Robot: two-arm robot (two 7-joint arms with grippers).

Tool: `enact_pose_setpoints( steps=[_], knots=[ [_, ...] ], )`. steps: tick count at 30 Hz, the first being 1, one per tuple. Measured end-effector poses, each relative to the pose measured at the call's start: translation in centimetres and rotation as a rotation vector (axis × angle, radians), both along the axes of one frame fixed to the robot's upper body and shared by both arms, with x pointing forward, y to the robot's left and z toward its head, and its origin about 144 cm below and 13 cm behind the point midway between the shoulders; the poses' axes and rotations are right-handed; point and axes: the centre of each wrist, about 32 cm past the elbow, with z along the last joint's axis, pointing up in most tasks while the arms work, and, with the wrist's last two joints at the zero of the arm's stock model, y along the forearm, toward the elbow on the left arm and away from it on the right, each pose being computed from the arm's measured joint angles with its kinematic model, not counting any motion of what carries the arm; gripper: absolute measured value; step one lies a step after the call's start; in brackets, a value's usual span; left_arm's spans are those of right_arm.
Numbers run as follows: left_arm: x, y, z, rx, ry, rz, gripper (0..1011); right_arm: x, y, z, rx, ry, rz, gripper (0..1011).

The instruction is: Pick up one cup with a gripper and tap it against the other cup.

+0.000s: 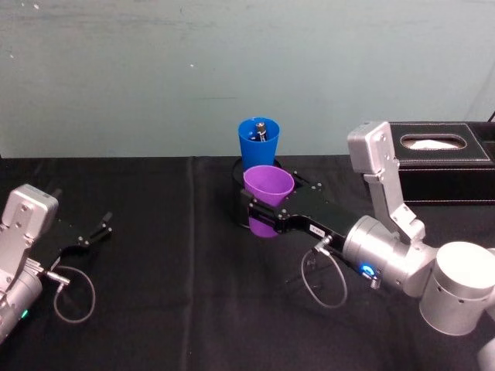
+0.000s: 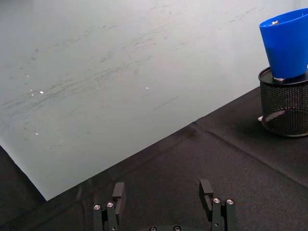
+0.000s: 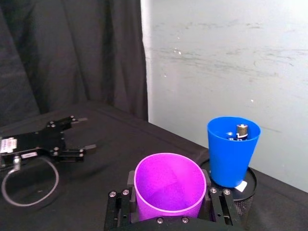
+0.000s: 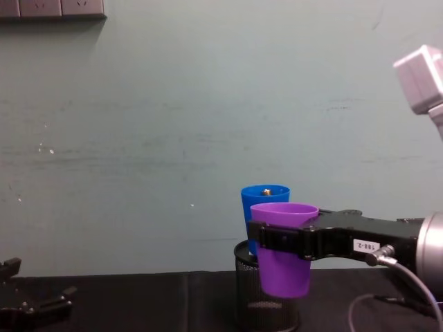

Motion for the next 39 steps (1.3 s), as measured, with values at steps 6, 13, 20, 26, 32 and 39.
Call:
enact_pose_setpoints(
  steps=[6, 13, 20, 26, 32, 39],
  knots=[
    [0.0, 0.0, 0.0, 0.000, 0.000, 0.000, 1000, 1.4, 0.3, -0.2, -0.002, -0.009, -0.015, 741],
    [0.0, 0.0, 0.0, 0.000, 0.000, 0.000, 1000, 2.6, 0.6, -0.4, -0.010, -0.025, -0.024, 741],
    [0.0, 0.0, 0.0, 0.000, 0.000, 0.000, 1000, 3.3, 0.8, -0.4, -0.016, -0.042, -0.024, 741],
    [0.0, 0.0, 0.0, 0.000, 0.000, 0.000, 1000, 4.1, 0.8, -0.2, -0.018, -0.056, -0.028, 741],
    [0.0, 0.0, 0.0, 0.000, 0.000, 0.000, 1000, 4.7, 0.7, 0.3, -0.015, -0.065, -0.034, 741],
    [0.0, 0.0, 0.0, 0.000, 0.000, 0.000, 1000, 5.0, 0.8, 0.6, -0.016, -0.068, -0.038, 741]
  ],
)
